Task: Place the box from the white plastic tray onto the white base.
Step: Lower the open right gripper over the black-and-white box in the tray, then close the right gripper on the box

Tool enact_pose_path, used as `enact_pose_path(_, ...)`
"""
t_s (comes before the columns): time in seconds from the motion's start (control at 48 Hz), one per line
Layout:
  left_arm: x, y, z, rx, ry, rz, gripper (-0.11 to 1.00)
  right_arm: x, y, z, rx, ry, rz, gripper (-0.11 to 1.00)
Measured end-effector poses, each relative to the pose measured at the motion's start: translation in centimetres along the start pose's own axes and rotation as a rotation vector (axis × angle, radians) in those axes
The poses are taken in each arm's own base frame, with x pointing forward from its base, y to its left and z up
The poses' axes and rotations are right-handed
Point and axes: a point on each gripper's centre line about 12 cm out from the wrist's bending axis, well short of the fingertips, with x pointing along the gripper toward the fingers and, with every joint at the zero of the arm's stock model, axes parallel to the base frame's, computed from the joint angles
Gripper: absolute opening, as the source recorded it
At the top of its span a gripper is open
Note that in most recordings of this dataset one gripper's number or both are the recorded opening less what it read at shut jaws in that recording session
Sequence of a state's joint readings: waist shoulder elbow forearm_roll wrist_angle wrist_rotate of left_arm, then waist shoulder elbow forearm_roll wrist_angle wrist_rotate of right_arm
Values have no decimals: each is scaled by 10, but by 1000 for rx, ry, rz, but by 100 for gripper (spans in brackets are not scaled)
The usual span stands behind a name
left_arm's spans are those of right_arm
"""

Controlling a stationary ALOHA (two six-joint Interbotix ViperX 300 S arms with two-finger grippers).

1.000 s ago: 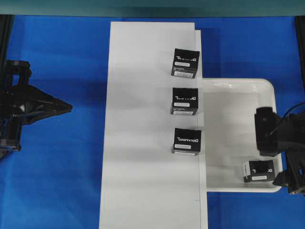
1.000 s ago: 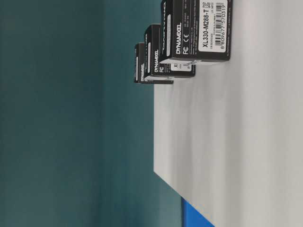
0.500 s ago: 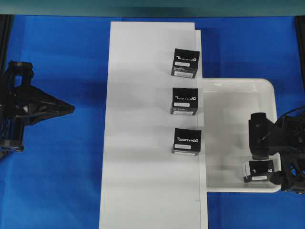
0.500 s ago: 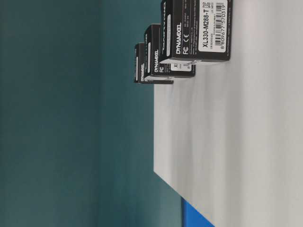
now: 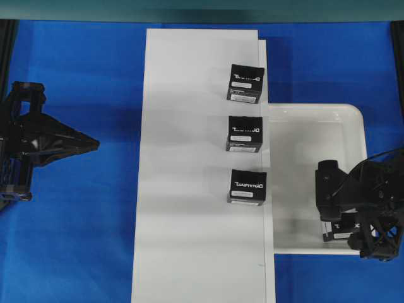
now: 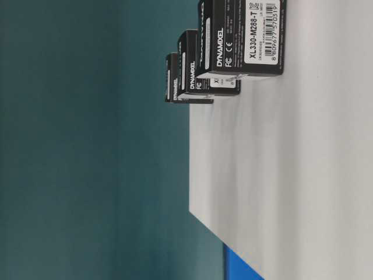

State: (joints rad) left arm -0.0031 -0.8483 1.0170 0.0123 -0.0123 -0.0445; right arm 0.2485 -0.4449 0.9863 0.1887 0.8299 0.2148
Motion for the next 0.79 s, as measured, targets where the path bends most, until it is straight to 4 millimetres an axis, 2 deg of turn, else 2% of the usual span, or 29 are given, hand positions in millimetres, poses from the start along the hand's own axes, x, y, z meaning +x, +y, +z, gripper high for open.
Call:
enact_pose_path(0.542, 0, -1, 0, 1, 0, -5, -7, 29, -9, 0, -15, 29, -54, 100)
enact_pose_path(0.792, 0, -2, 0, 0, 0, -9, -7, 33, -11, -2, -11, 34, -59, 100)
